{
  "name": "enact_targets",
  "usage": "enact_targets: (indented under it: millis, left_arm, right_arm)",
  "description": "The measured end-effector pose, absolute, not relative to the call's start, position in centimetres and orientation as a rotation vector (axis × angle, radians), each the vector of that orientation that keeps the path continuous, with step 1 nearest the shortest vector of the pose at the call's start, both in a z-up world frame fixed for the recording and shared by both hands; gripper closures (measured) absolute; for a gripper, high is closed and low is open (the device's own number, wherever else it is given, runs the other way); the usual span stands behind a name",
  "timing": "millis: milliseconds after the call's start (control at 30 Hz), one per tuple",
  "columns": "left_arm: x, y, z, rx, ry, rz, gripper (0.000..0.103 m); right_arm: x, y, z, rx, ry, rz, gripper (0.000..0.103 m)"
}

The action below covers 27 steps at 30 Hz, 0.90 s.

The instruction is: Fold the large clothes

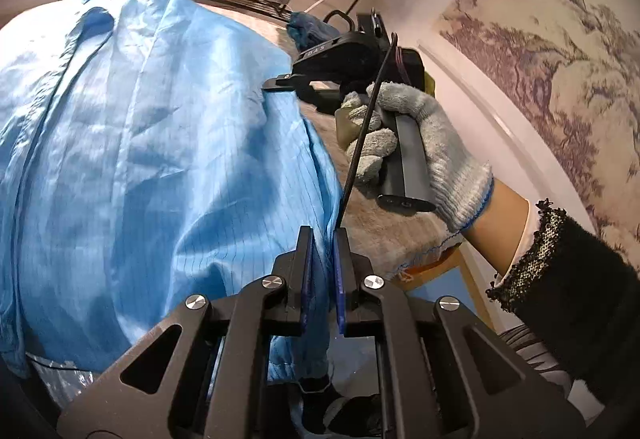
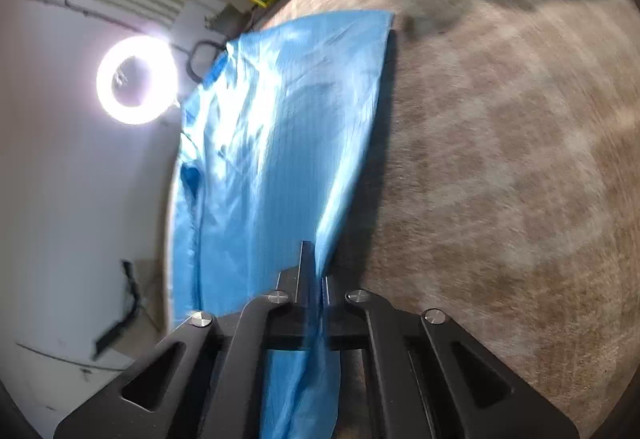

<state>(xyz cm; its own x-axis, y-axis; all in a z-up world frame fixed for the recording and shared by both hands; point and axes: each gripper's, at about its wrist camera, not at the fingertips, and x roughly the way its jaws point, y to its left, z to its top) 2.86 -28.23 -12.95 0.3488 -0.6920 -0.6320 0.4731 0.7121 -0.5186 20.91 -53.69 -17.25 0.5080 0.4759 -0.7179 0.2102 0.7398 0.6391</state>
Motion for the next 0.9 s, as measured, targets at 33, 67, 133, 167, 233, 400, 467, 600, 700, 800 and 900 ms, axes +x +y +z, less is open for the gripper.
enact_targets:
  millis: [33,67,133,167,233,400,467,600,700,800,900]
  left_arm:
    - [3.0,-27.8,-13.0,-0.275,0.949,-0.761,0.096]
    - [3.2,-27.2,-13.2,-0.291,0.952,-0.756,0.096]
    - [3.7,-26.0,-13.4,-0.331,0.962,-0.747,0.096]
    - [3.9,-25.4,-13.5,-0.353,0.966,-0.740,0.096]
    - [4.2,-24.0,-13.5,-0.389,0.971,-0.726,0.096]
    - [4.2,-19.7,-14.0,-0.488,0.988,-0.670,0.096]
    - [4.2,-17.9,-14.3,-0.528,0.996,-0.641,0.096]
    - [4.0,-14.7,-15.7,-0.585,1.018,-0.572,0.096]
    - [4.2,-13.1,-16.8,-0.616,1.037,-0.529,0.096]
    - [4.2,-12.2,-17.4,-0.618,1.043,-0.501,0.096]
    - [4.1,-11.4,-17.9,-0.623,1.050,-0.486,0.096]
  right_arm:
    - [21.2,-52.9,-16.7,0.693,1.053,0.162,0.102]
    - [21.5,-52.0,-15.9,0.624,1.051,0.147,0.102]
    - [21.9,-50.5,-14.7,0.564,1.041,0.127,0.102]
    - [22.1,-49.7,-14.1,0.534,1.033,0.117,0.102]
    - [22.5,-48.0,-13.1,0.462,1.023,0.102,0.102]
    - [23.8,-41.2,-10.1,0.227,0.983,0.112,0.102]
    - [24.3,-38.1,-9.6,0.137,0.972,0.137,0.102]
    - [25.1,-32.6,-10.3,-0.018,0.981,0.175,0.102]
    - [25.7,-28.6,-11.6,-0.124,0.995,0.208,0.102]
    - [26.3,-25.2,-13.0,-0.200,1.009,0.236,0.102]
    - [26.7,-22.4,-14.6,-0.291,1.025,0.261,0.102]
